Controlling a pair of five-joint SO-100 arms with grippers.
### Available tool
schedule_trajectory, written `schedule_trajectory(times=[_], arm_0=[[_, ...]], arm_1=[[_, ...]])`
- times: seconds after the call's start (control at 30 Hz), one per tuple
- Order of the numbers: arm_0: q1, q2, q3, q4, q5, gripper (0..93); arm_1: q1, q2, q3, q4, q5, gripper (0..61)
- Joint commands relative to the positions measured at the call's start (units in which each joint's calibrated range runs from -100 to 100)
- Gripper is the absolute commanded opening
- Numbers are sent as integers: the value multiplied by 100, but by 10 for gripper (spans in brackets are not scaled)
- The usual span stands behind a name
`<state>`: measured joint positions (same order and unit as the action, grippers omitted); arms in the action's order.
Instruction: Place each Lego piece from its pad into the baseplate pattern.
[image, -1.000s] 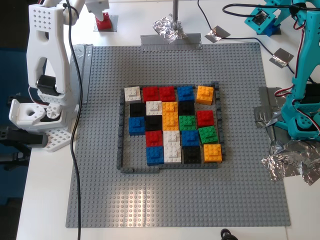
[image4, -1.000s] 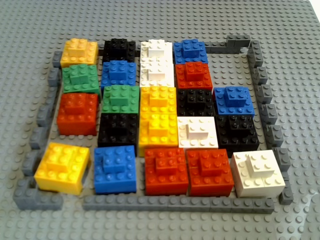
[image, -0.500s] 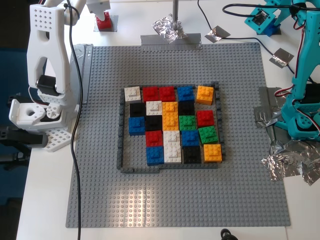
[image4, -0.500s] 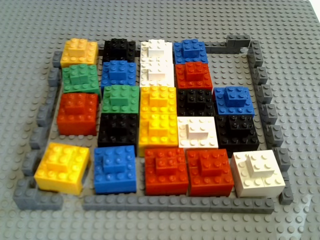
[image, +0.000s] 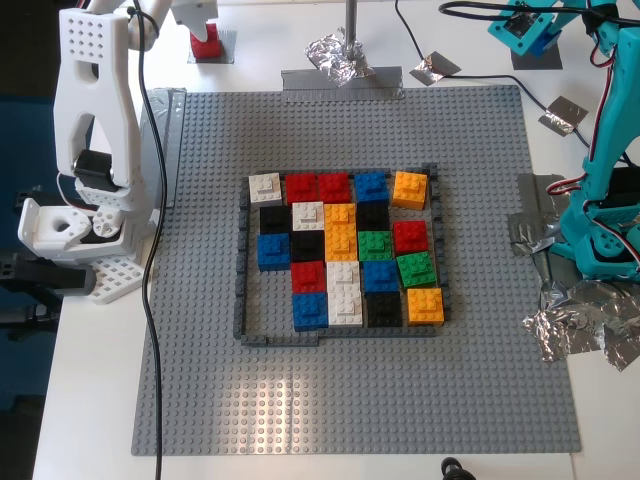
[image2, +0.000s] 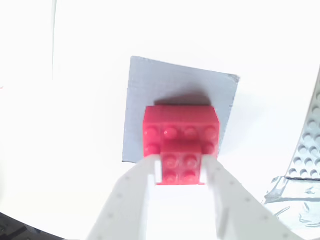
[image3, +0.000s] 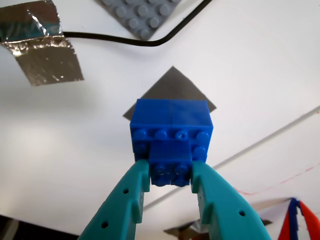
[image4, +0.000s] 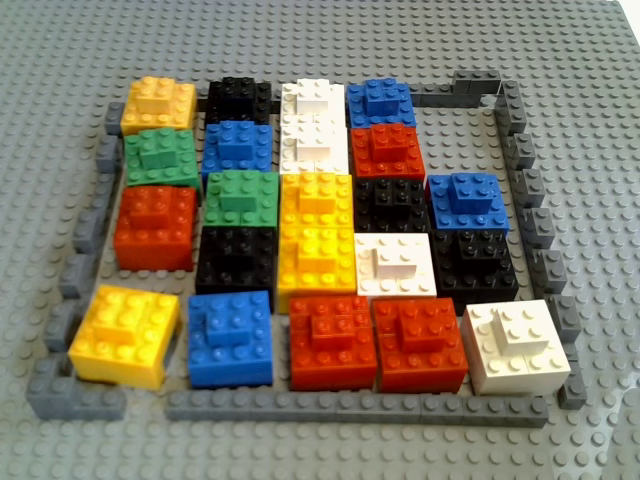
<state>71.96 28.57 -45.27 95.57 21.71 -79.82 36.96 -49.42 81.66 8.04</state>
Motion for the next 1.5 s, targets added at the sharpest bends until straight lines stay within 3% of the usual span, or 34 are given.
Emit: schedule_trajectory(times=[0.0,0.17,0.4,0.77,0.97,1.0,1.27,1.47], arm_0=[[-242,-711,-173,248,-10,0],[-475,-1106,134,346,-15,0],[-968,-2093,1055,338,-15,0],[-1693,-3286,2238,346,-15,0],[-2143,-3956,3005,346,-15,0],[-2339,-4196,3348,346,-20,0],[-3072,-4617,3972,346,-333,0],[-3645,-4685,4279,354,-665,0]], arm_1=[[-103,-1713,134,134,-118,2],[-31,-2760,928,280,-176,2],[543,-4992,3032,671,-245,2],[1935,-6803,5118,1281,-543,2],[3386,-7636,6111,1590,-787,2],[4083,-7928,6463,1623,-772,2],[6056,-8185,6888,1680,-767,2],[7971,-8151,7339,1427,-469,2]])
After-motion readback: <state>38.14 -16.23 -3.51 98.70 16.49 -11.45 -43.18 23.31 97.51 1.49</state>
